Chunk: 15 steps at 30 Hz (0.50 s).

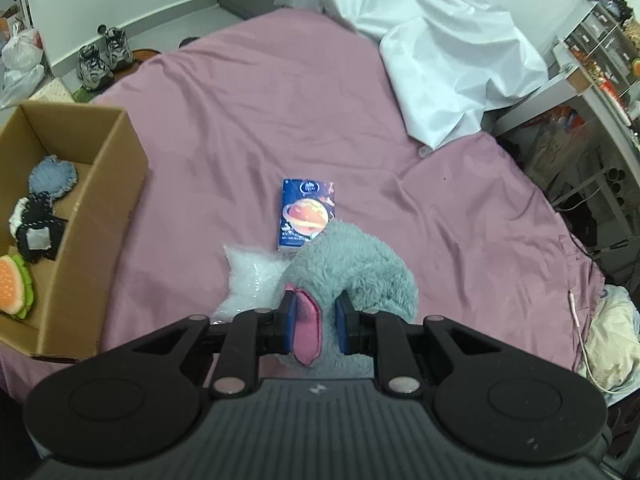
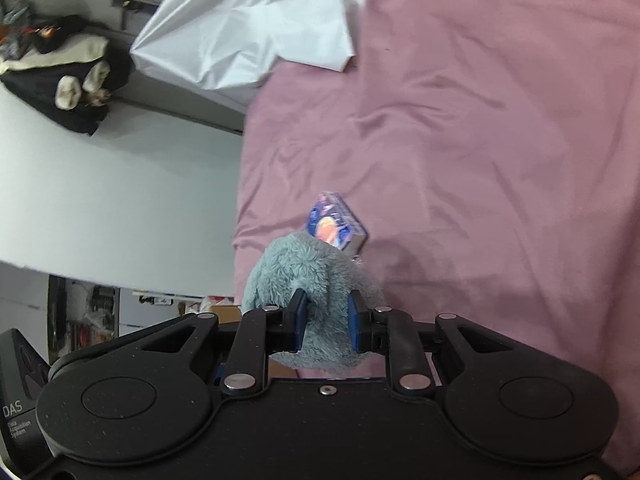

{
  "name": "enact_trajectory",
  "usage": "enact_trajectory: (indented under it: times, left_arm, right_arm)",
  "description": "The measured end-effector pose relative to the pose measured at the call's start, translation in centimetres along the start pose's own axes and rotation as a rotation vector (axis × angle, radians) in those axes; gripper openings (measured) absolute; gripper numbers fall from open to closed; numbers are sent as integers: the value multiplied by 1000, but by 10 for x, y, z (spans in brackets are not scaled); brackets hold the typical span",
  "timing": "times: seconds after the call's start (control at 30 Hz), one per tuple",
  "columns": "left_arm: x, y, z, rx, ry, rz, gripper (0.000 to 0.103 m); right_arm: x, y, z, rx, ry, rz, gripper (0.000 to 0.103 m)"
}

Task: Organize soft objects
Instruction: 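Lift the grey heart plush with both grippers and carry it over the box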

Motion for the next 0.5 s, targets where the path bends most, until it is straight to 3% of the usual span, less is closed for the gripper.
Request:
enact_trajectory:
  times: [0.5]
  left_arm:
    - [-51, 14, -36, -42, 30, 80, 17]
  right_arm:
    - [-19, -23, -50, -147, 124, -34, 20]
Point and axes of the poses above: each gripper's, at about its wrist camera, not at the fingertips, and x roughly the way its jaws point, z to its right, y to its top, the point moved 3 cm from there along x, roughly the way its jaws point, and after that the axes turned 14 degrees about z, right-handed, at the moved point
